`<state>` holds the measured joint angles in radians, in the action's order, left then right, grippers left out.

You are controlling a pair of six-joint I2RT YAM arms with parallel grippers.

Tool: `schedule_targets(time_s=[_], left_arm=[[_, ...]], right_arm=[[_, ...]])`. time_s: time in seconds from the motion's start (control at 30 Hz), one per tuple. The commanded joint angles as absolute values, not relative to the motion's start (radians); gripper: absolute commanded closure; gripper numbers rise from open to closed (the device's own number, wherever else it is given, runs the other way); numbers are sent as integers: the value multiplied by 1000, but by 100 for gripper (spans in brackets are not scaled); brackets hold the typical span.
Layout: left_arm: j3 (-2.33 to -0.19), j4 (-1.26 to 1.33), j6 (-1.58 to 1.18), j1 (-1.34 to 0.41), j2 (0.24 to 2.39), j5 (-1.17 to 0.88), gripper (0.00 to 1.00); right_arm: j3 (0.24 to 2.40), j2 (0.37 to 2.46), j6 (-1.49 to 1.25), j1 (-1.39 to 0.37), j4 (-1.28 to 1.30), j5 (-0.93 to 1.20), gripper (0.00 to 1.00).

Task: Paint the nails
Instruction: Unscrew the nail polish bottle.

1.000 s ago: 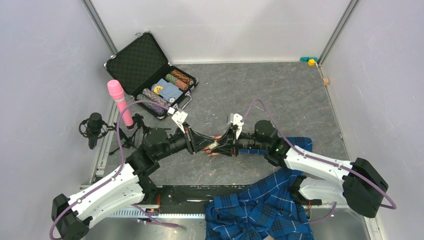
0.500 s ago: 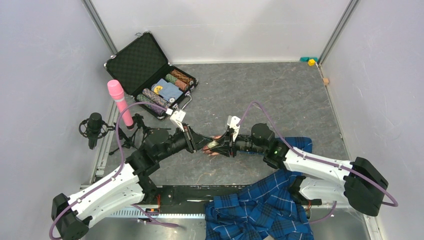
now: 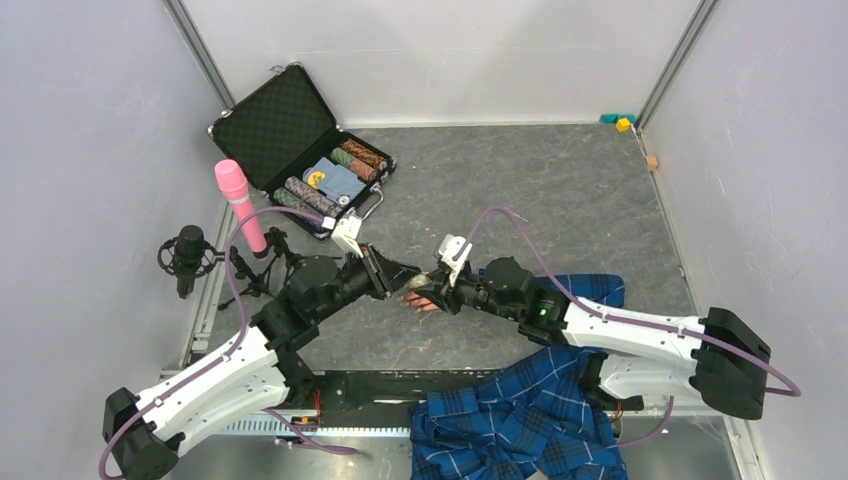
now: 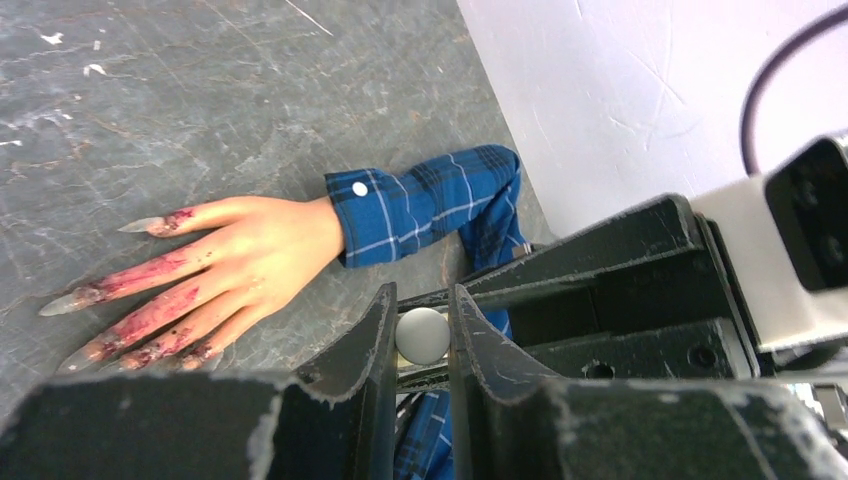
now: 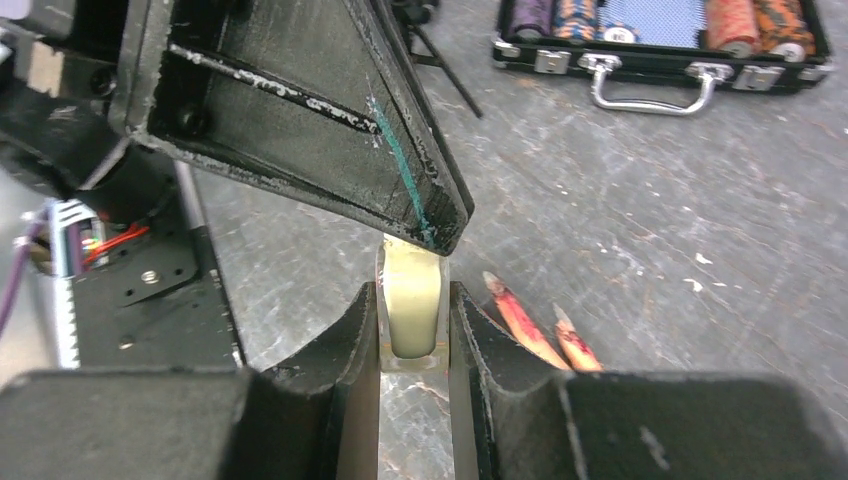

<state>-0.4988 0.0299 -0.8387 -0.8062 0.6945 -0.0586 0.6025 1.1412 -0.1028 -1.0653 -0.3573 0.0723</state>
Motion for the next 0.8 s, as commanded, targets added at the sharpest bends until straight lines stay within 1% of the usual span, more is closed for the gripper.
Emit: schedule_targets(time_s=[0.0, 0.17, 0.3, 0.33, 0.37, 0.4, 0.47, 0.5, 0.63, 0.7, 0.77], left_arm=[[-511, 5, -889, -802, 685, -11, 98], [-514, -29, -905, -803, 705, -5, 98], [-517, -31, -913, -801, 719, -3, 98], [-519, -32, -915, -801, 722, -3, 97], [-520, -33, -916, -801, 724, -3, 94], [-521, -35, -916, -801, 723, -3, 86], [-525, -38, -907, -801, 718, -4, 66], [-529, -44, -897, -801, 713, -4, 53], [-556, -83, -836, -801, 661, 38, 15], [-567, -96, -798, -801, 622, 53, 1], [-575, -110, -765, -801, 587, 68, 0]], right_arm=[[690, 1183, -53, -1102, -285, -285, 100], [741, 1229, -26, -1159, -259, -460, 100], [751, 1245, -16, -1191, -263, -526, 100], [748, 1244, -19, -1193, -265, -537, 100], [744, 1244, -22, -1195, -269, -543, 100], [737, 1239, -26, -1195, -273, -545, 100], [724, 1228, -29, -1194, -278, -548, 100], [716, 1222, -30, -1195, -279, -550, 100], [687, 1187, -40, -1195, -276, -553, 100], [673, 1172, -41, -1195, -274, -548, 100], [662, 1160, -46, -1192, -273, -533, 100]])
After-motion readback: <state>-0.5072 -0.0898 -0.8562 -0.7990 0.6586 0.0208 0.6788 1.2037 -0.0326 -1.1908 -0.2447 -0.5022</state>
